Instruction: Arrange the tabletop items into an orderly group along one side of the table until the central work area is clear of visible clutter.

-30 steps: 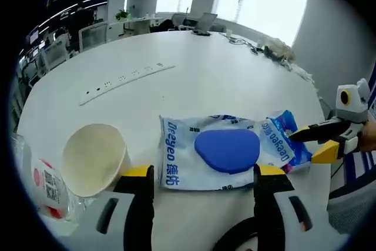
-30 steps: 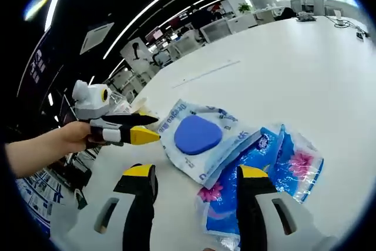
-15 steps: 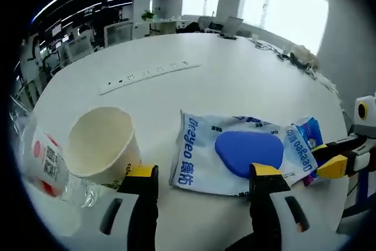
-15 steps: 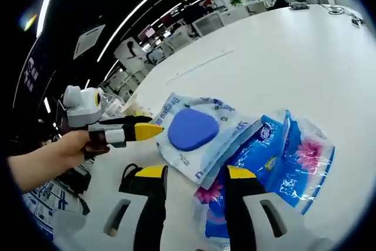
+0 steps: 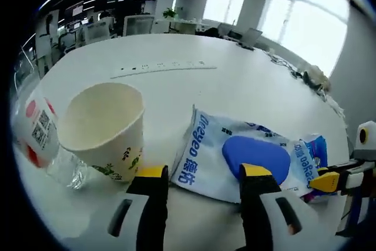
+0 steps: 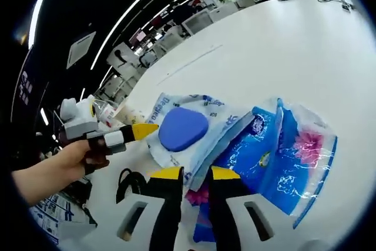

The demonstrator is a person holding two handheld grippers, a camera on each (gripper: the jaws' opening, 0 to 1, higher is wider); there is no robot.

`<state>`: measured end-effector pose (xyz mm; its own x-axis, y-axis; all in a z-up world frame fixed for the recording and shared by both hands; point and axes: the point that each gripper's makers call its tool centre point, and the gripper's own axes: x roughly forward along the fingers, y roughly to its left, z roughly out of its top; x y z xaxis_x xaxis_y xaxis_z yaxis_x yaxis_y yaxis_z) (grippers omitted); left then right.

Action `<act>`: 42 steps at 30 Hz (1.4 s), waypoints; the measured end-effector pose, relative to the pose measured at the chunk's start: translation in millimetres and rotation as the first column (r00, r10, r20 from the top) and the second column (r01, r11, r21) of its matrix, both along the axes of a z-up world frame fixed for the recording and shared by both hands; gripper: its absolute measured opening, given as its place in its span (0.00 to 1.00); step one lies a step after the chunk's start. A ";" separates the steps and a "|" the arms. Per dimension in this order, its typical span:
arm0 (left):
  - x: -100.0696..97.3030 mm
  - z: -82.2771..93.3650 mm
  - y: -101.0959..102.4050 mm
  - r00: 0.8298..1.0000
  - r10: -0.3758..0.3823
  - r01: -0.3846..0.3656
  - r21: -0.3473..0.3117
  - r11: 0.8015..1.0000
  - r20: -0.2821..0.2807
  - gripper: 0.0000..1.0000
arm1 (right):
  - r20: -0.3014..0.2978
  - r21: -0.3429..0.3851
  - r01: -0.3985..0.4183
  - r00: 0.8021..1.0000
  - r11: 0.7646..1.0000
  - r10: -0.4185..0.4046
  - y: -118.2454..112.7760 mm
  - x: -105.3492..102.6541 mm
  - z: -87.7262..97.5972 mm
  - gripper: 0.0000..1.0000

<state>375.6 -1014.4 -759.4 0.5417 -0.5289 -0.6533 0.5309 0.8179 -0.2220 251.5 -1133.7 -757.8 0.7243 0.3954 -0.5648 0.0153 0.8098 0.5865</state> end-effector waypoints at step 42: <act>4.6 32.3 26.8 0.974 0.149 -0.158 0.041 0.987 0.170 0.01 | 0.106 -0.227 -0.116 0.984 0.967 0.143 -26.2 69.9 34.5 0.00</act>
